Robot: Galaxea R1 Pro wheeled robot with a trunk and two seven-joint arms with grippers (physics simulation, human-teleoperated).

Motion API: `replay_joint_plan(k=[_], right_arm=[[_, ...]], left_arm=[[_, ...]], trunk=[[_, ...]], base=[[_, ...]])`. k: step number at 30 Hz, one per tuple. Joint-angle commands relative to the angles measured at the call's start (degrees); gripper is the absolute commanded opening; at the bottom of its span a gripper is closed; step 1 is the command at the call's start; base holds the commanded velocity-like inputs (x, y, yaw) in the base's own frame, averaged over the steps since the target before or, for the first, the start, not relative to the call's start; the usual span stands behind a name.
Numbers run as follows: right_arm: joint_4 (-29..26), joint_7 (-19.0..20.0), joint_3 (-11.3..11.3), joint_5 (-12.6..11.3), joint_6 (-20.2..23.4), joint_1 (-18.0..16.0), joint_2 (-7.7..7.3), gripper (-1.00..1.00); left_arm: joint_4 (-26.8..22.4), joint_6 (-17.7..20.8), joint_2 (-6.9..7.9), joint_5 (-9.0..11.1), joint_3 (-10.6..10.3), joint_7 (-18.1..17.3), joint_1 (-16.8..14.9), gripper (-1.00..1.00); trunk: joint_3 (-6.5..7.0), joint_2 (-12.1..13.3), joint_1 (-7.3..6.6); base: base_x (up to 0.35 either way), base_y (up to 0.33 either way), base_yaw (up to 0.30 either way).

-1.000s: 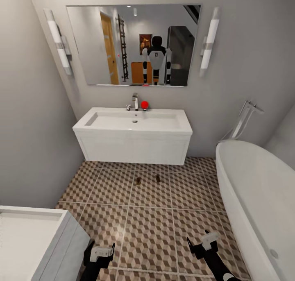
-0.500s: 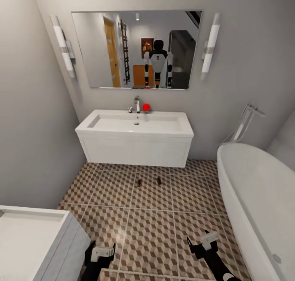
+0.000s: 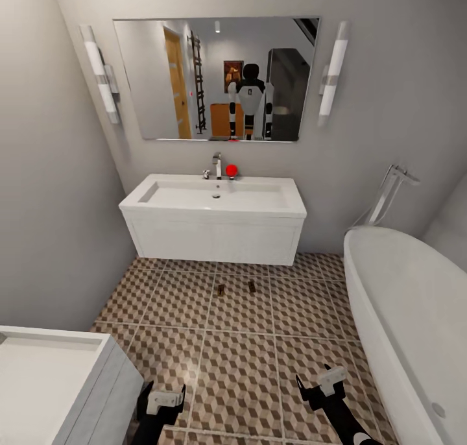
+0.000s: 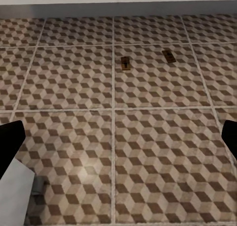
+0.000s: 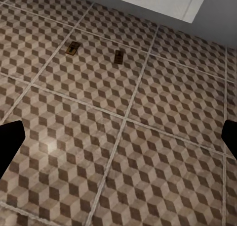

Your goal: Take the four mousetraps from the cabinet in the bathroom and place them on the bathroom floor. Make sure all four end up on the same floor surface, and ensure that at least two of them are either under or directly next to the same bathroom sink.

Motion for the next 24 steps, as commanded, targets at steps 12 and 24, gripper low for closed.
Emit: replay_joint_plan(k=[12, 24], right_arm=[[0.0, 0.0, -0.2, 0.4, -0.2, 0.0, -0.26, 1.0], [0.0, 0.3, -0.2, 0.3, 1.4, -0.1, -0.8, 1.0]], left_arm=[[0.3, -0.3, 0.01, 0.4, -0.5, 0.4, 2.5, 1.0], [0.4, 6.3, 2.76, 1.1, 0.7, 2.7, 5.9, 1.0]], trunk=[[-0.1, -0.1, 0.03], [-0.1, -0.1, 0.03]], base=[[0.0, 0.0, 0.0], [0.0, 0.0, 0.0]])
